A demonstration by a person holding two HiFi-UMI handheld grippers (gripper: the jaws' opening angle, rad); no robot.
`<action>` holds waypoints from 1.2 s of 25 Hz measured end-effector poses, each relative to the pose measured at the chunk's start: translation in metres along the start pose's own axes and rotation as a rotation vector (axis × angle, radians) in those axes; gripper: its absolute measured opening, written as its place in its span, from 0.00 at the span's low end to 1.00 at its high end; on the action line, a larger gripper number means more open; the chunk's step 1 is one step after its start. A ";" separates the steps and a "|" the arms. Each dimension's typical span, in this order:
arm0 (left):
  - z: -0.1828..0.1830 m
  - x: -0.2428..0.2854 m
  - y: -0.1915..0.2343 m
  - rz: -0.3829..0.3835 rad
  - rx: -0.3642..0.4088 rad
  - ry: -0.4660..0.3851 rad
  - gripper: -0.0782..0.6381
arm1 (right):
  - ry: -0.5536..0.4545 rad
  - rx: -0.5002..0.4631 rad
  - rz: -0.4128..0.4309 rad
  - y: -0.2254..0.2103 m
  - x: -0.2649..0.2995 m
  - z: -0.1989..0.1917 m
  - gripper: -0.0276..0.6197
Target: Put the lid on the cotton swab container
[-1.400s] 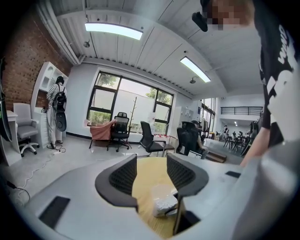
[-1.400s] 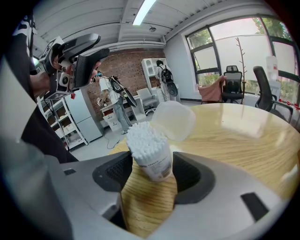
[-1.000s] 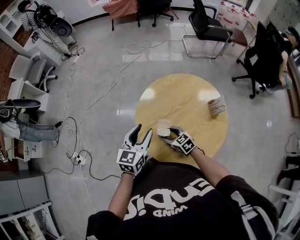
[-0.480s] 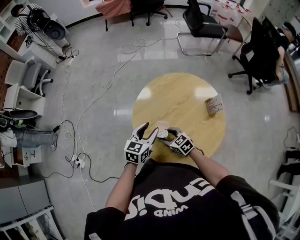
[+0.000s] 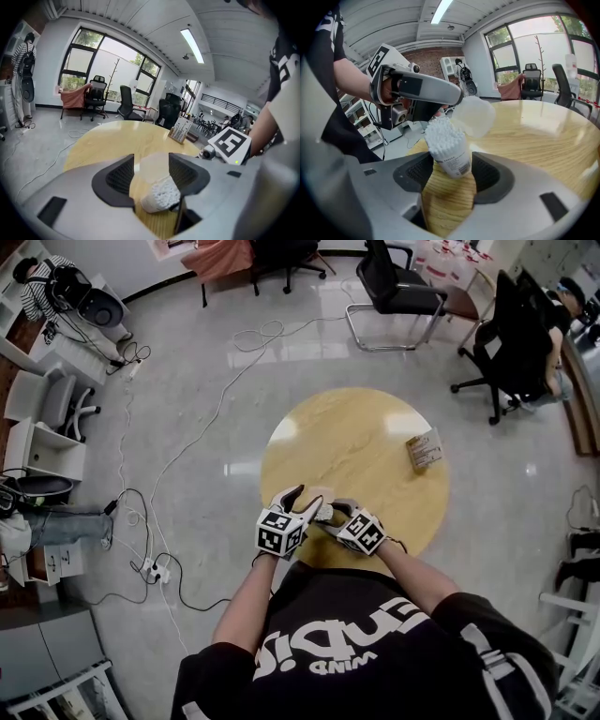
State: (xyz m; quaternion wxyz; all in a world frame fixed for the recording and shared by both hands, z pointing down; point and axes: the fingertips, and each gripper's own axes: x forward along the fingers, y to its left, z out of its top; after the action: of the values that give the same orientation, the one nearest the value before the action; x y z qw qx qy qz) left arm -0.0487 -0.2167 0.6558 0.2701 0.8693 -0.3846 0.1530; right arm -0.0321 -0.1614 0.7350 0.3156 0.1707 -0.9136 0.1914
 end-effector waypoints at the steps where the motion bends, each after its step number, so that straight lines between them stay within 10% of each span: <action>1: -0.002 0.003 0.000 -0.010 -0.010 0.007 0.41 | 0.001 0.000 0.000 0.000 0.000 0.000 0.44; 30: 0.001 -0.003 -0.025 -0.073 0.130 0.050 0.41 | 0.019 -0.003 -0.005 -0.002 -0.001 -0.002 0.43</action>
State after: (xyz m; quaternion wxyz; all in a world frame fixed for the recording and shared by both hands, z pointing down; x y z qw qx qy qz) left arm -0.0319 -0.2019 0.6446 0.2282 0.8943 -0.3351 0.1894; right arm -0.0291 -0.1621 0.7360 0.3251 0.1707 -0.9104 0.1908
